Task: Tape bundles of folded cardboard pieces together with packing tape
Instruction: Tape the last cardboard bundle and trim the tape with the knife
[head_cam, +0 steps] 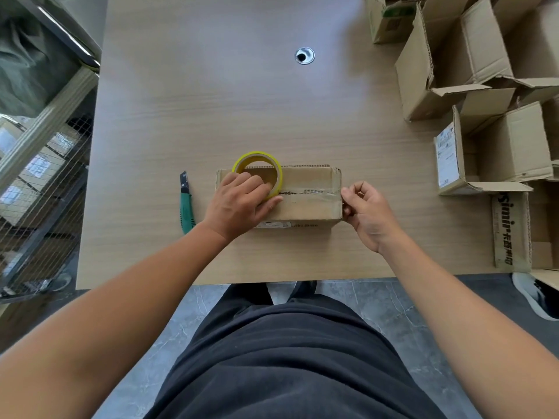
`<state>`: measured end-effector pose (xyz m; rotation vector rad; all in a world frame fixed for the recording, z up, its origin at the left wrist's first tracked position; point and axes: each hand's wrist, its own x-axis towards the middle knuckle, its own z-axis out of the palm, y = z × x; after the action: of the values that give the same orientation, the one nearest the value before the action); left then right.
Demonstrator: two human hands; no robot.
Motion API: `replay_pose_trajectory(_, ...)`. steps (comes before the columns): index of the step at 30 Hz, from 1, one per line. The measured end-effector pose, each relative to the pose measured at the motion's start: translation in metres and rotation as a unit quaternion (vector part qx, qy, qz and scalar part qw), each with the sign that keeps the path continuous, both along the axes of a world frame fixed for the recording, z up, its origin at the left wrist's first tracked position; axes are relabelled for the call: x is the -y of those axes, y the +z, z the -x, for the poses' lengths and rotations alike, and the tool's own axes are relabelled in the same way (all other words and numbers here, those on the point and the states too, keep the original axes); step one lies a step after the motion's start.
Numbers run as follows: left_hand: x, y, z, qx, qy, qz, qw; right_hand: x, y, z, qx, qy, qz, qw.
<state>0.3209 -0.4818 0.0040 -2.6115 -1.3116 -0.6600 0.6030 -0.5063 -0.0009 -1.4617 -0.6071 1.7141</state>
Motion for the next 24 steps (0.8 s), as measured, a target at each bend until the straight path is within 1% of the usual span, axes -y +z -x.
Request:
replay_pose_trajectory(3, -0.001, -0.001, 0.000, 0.000, -0.002, 0.006, 1.000, 0.001, -0.008, 0.002, 0.022, 0.039, -0.011, 0.999)
replay_pose_trajectory(6, -0.001, -0.001, 0.000, 0.000, -0.001, 0.012, 1.000, 0.003, -0.017, 0.007, 0.097, 0.104, 0.003, 0.990)
replay_pose_trajectory(10, -0.002, -0.002, 0.000, -0.002, -0.002, 0.012, 1.000, 0.008, -0.027, 0.021, 0.115, 0.101, 0.042, 0.987)
replay_pose_trajectory(12, -0.003, -0.003, 0.000, -0.002, -0.005, 0.013, 1.000, 0.008, -0.030, 0.027, 0.101, 0.067, 0.067, 0.990)
replay_pose_trajectory(16, -0.004, -0.003, 0.001, -0.003, -0.003, 0.019, 1.000, 0.008, -0.030, 0.030, 0.004, 0.014, 0.062, 0.998)
replay_pose_trajectory(17, -0.004, -0.003, 0.000, -0.003, -0.003, 0.022, 1.000, 0.006, -0.023, 0.030, 0.007, 0.001, 0.066, 0.998)
replay_pose_trajectory(18, -0.004, -0.002, 0.001, -0.003, -0.003, 0.024, 1.000, 0.004, -0.014, 0.030, 0.053, -0.002, 0.060, 0.997)
replay_pose_trajectory(19, -0.005, -0.001, 0.001, -0.002, -0.004, 0.026, 1.000, 0.001, -0.007, 0.030, 0.137, 0.000, 0.031, 0.990)
replay_pose_trajectory(20, -0.005, 0.000, 0.002, -0.002, -0.006, 0.030, 1.000, -0.001, 0.002, 0.030, 0.256, 0.007, -0.034, 0.966)
replay_pose_trajectory(21, -0.005, 0.001, 0.001, -0.001, -0.007, 0.033, 0.999, -0.003, 0.008, 0.033, 0.357, 0.029, -0.136, 0.924)
replay_pose_trajectory(22, -0.003, 0.002, 0.000, 0.001, -0.007, 0.035, 0.999, -0.003, 0.014, 0.040, 0.419, 0.088, -0.241, 0.871)
replay_pose_trajectory(23, -0.002, 0.003, -0.001, 0.002, -0.008, 0.038, 0.999, -0.002, 0.016, 0.051, 0.463, 0.170, -0.304, 0.815)
replay_pose_trajectory(24, -0.002, 0.006, -0.002, 0.001, -0.010, 0.043, 0.999, -0.001, 0.017, 0.063, 0.502, 0.238, -0.315, 0.770)
